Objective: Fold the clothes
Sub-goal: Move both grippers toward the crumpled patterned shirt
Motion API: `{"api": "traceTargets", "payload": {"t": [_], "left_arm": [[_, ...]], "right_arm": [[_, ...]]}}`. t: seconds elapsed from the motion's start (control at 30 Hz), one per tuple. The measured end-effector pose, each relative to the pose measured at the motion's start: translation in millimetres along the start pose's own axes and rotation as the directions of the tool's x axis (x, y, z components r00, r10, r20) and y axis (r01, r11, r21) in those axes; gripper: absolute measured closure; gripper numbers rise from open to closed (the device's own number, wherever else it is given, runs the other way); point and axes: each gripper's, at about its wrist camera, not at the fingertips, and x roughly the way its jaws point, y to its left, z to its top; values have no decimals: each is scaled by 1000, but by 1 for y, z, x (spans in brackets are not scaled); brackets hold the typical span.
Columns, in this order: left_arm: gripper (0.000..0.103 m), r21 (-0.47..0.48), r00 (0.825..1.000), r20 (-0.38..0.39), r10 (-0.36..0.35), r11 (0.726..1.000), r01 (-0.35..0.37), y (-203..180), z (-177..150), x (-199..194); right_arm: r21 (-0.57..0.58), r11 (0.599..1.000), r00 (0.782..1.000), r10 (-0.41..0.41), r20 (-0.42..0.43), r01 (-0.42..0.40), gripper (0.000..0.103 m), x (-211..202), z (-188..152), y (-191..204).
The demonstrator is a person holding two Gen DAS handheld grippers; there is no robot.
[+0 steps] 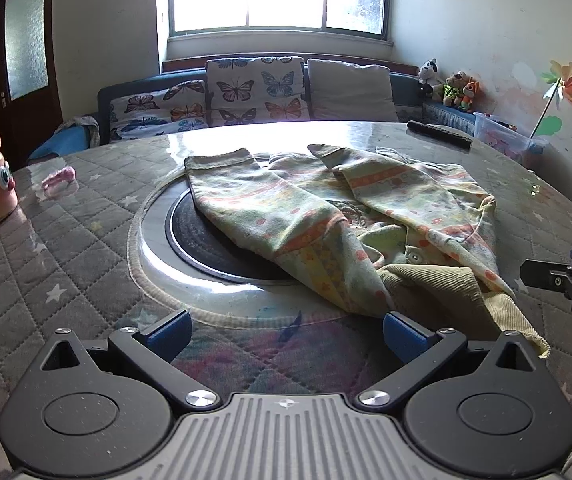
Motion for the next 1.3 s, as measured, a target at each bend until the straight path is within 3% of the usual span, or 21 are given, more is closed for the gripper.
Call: {"api": "traceTargets", "payload": {"t": [0.4,1.3], "left_arm": [[0,-4,999,-10,-38,999,38,-6,-4,-8],[0,13,1000,-11,-8,1000,8,-2,13,4]], "right_arm": [[-5,999,998,51,-31,-51,0,-7,-5,13],[-67,995,997,74,-23,-76,0,4,19,26]]}}
